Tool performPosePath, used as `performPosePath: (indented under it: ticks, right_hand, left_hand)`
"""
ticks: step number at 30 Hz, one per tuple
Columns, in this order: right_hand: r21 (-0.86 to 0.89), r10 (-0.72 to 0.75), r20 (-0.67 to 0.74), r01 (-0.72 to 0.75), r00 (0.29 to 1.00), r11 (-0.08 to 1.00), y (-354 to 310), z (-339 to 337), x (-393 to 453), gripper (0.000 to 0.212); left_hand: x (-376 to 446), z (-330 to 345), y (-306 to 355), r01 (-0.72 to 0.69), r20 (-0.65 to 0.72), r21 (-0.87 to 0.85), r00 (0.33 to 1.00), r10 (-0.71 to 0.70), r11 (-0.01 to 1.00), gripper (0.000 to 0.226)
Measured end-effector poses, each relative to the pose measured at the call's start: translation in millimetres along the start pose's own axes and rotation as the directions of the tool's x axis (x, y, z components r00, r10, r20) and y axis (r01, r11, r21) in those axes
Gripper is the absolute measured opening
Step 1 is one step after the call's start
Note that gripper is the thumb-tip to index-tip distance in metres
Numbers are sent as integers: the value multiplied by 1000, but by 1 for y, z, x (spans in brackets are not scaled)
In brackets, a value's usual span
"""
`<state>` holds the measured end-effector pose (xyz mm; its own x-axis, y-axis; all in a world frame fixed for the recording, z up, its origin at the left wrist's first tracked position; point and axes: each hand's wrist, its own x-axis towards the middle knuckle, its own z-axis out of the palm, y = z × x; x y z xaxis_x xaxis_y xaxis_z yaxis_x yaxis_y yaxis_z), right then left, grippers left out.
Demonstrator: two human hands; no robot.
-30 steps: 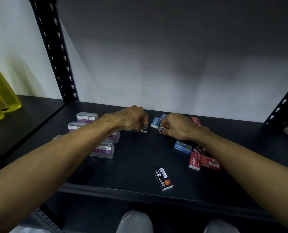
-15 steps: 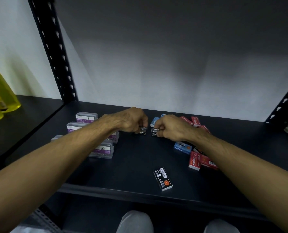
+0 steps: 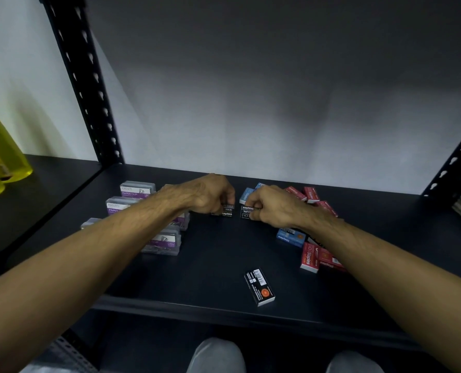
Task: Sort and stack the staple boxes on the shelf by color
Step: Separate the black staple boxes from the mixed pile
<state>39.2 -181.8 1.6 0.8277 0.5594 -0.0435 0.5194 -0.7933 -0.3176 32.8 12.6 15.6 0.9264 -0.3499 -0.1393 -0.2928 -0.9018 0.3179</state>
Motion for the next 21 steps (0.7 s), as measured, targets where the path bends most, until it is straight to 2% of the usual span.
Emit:
performPosePath:
  ticks: [6, 14, 21]
  right_hand:
    - [38, 39, -24, -38, 999, 999, 2, -12, -10, 34]
    - [115, 131, -135, -115, 982, 987, 37, -51, -45, 17]
    - [126, 209, -119, -194, 971, 973, 68, -59, -88, 21]
  left_hand:
    - [-4, -6, 5, 2, -46, -5, 999, -2, 1000, 30]
    - [-2, -12, 41, -103, -156, -56, 983, 93, 993, 19]
    - [19, 11, 84, -184, -118, -108, 978, 171, 977, 14]
